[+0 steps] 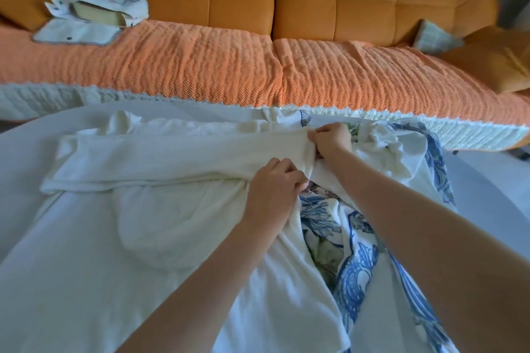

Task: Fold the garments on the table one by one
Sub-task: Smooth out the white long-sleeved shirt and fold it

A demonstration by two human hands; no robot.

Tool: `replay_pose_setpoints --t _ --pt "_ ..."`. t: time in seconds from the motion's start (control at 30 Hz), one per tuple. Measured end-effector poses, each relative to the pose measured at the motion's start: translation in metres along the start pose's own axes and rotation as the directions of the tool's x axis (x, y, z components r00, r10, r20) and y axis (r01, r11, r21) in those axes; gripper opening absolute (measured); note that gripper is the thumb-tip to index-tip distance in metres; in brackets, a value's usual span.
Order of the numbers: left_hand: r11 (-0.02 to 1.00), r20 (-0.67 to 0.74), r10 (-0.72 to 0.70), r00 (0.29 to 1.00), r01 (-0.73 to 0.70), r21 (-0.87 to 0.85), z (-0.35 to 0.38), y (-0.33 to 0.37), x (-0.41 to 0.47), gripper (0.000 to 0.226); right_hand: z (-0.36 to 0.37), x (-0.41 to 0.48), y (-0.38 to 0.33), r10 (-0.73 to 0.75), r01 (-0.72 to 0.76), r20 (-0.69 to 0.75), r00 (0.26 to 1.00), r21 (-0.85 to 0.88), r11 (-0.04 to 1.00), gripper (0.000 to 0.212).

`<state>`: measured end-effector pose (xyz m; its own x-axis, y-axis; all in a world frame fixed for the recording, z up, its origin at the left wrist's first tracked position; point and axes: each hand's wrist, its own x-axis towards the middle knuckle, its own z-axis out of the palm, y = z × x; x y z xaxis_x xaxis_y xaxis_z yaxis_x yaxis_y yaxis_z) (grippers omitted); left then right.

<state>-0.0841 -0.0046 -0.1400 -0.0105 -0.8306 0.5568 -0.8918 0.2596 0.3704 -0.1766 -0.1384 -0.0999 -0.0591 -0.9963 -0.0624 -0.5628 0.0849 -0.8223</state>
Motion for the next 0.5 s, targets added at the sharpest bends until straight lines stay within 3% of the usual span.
replay_pose_setpoints --t 0.07,0.17,0.23,0.3,0.4,0.43,0.5 --pt "1.000 -0.032 -0.018 0.999 0.018 -0.022 -0.004 0.003 0.000 0.008 0.004 -0.004 0.001 -0.013 0.013 0.010 1.000 -0.073 0.997 0.018" --pt "0.993 -0.129 -0.110 0.985 0.104 -0.055 -0.029 0.006 -0.001 0.027 0.008 -0.019 -0.008 -0.172 0.166 -0.013 0.985 -0.214 0.963 0.034" --pt "0.984 -0.147 -0.177 0.973 0.176 -0.014 -0.054 -0.009 -0.007 0.037 0.012 -0.040 -0.015 -0.424 0.408 0.043 0.905 -0.370 0.835 0.046" --pt "0.951 -0.054 -0.297 0.953 0.300 0.073 -0.077 -0.040 -0.020 0.050 0.023 -0.070 -0.025 -0.574 0.595 0.177 0.800 -0.363 0.717 0.049" --pt "0.768 0.102 -0.616 0.781 0.568 0.296 -0.113 -0.095 -0.047 0.048 0.057 -0.116 -0.046 -0.603 0.724 0.421 0.678 -0.240 0.647 0.052" --pt "0.702 0.103 -0.684 0.722 0.614 0.361 -0.124 -0.110 -0.058 0.050 0.073 -0.129 -0.055 -0.592 0.749 0.489 0.641 -0.229 0.622 0.053" --pt "0.626 0.058 -0.734 0.677 0.640 0.445 -0.143 -0.132 -0.081 0.050 0.108 -0.155 -0.077 -0.549 0.776 0.599 0.583 -0.210 0.595 0.054"
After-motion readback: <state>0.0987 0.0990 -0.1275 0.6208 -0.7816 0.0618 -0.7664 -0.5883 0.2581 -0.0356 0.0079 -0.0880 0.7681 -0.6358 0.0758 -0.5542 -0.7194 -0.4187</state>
